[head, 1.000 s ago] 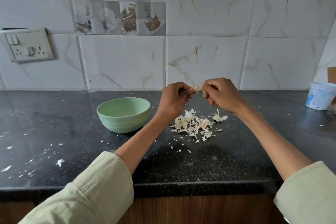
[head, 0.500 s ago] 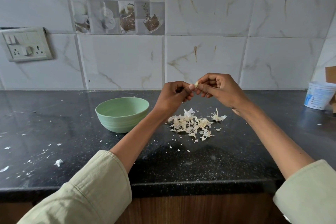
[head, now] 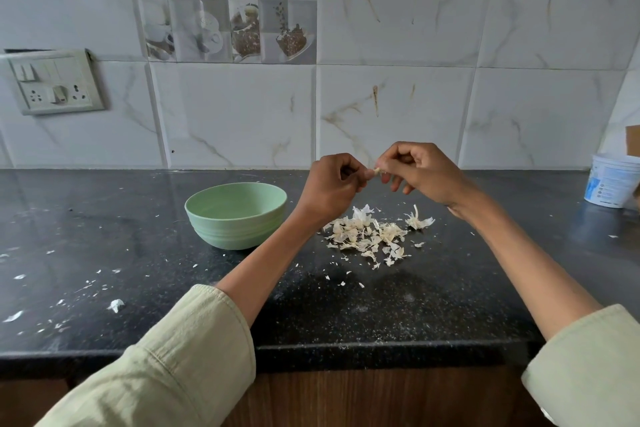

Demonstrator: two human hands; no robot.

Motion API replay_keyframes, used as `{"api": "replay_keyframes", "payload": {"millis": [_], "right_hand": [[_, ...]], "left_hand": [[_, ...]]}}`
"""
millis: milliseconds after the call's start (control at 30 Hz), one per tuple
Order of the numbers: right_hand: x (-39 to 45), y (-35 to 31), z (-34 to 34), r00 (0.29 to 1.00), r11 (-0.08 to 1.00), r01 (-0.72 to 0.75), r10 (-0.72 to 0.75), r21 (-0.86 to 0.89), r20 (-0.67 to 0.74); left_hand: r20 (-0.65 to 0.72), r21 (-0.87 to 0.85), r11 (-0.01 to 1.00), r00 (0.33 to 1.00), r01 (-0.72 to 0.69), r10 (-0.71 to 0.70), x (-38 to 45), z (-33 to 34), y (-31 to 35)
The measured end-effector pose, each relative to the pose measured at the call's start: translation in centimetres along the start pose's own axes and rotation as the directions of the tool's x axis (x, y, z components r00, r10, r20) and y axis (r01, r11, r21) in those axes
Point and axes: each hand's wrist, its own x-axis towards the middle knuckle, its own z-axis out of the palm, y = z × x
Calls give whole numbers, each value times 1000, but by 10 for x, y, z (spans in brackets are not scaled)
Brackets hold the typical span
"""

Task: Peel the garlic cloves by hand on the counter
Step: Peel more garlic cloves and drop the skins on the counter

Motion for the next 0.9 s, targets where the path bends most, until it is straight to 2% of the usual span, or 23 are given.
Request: {"api": "replay_keyframes", "payload": {"millis": [100, 200, 333, 433, 500, 567, 633, 700, 733, 800, 867, 900], "right_hand": [[0, 3, 3, 999, 999, 31, -31, -16, -9], [1, 3, 1, 1000, 992, -18, 16, 125, 12], [0, 1, -3, 984, 921, -156, 115, 358, 132], [1, 3, -3, 975, 879, -196, 128, 434, 181], [1, 3, -3, 987, 922, -137, 98, 361, 125], [2, 3, 1, 1000, 992, 13, -14, 128, 7], [2, 5, 6, 986, 981, 146, -155, -124, -65], [2, 5, 8, 976, 963, 183, -202, -197, -79], [2, 4, 7, 983, 978, 159, -170, -137, -74], [1, 2, 0, 1000, 987, 16, -18, 158, 13], [-1, 1, -6, 978, 885, -174, 105, 431, 179], [-1, 1, -8, 964, 838, -237, 140, 491, 226]], "left_hand": [[17, 22, 1000, 1000, -1, 1, 0, 0, 1], [21, -40, 999, 1000, -22, 23, -1, -2, 4], [42, -131, 990, 998, -51, 57, -3, -3, 5], [53, -175, 983, 997, -48, 59, -3, -3, 5], [48, -159, 986, 998, -43, 51, -1, -2, 5], [19, -86, 996, 999, -25, 27, 0, -1, 3], [-11, -25, 1000, 1000, 7, -7, 2, 0, 0], [-14, -21, 999, 1000, 24, -25, 2, 0, -2], [0, -53, 998, 1000, 22, -22, 1, -1, -1], [61, -168, 986, 998, -6, 17, -1, -5, 3], [137, -290, 957, 989, -17, 59, -3, -6, 7], [166, -327, 945, 984, -12, 70, -4, -6, 9]]}}
